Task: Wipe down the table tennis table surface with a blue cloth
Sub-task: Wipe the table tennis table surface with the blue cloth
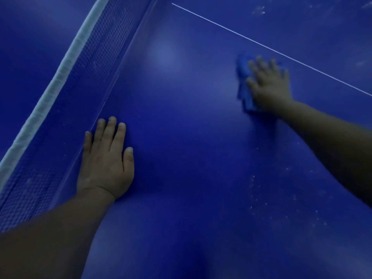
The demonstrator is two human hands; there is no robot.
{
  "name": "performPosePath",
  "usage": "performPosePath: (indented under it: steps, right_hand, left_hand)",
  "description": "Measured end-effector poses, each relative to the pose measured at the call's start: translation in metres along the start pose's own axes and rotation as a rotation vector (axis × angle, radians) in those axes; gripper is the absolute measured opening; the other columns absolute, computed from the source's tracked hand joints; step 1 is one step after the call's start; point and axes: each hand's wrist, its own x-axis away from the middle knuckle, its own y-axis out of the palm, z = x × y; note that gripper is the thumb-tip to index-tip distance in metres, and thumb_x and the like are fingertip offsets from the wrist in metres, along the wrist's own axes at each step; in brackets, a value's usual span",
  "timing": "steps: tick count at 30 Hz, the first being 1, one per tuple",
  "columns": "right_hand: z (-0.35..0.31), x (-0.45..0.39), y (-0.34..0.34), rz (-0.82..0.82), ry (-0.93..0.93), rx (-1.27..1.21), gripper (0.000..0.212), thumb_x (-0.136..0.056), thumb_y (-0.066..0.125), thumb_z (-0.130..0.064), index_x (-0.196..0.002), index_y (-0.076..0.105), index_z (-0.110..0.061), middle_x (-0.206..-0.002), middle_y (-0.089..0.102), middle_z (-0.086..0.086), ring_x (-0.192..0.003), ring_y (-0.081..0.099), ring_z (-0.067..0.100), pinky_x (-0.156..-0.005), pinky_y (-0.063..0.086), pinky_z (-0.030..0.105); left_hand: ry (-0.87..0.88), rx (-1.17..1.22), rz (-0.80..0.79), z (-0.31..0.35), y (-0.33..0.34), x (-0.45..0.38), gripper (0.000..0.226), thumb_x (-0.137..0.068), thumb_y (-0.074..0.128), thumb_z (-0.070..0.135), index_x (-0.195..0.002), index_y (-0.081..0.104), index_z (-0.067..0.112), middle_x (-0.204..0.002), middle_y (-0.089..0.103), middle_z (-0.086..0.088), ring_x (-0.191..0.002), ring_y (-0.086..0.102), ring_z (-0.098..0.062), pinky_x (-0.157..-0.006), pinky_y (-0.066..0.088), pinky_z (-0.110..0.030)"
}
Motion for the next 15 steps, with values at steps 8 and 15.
performPosePath:
  steps: [8,15]
  right_hand:
    - [-0.075,0.147,0.023,-0.054,-0.779,0.047,0.053,-0.101,0.041,-0.049,-0.150,0.043,-0.030,-0.161,0.034,0.004,-0.149,0.023,0.042,-0.115,0.013,0.070]
    - [0.037,0.003,-0.001,-0.016,-0.079,0.056,0.069,-0.094,0.022,-0.062,-0.155,0.029,-0.031,-0.163,0.030,0.005,-0.150,0.022,0.038,-0.115,0.016,0.069]
  left_hand:
    - [0.008,-0.013,0.004,-0.001,0.001,0.000,0.071,-0.097,0.018,0.044,-0.157,0.025,0.008,-0.167,0.014,-0.009,-0.155,0.002,-0.023,-0.124,-0.008,-0.040]
    - [0.020,-0.017,0.023,-0.003,0.003,-0.001,0.069,-0.097,0.024,0.043,-0.155,0.030,0.005,-0.165,0.019,-0.012,-0.154,0.006,-0.025,-0.122,-0.012,-0.034]
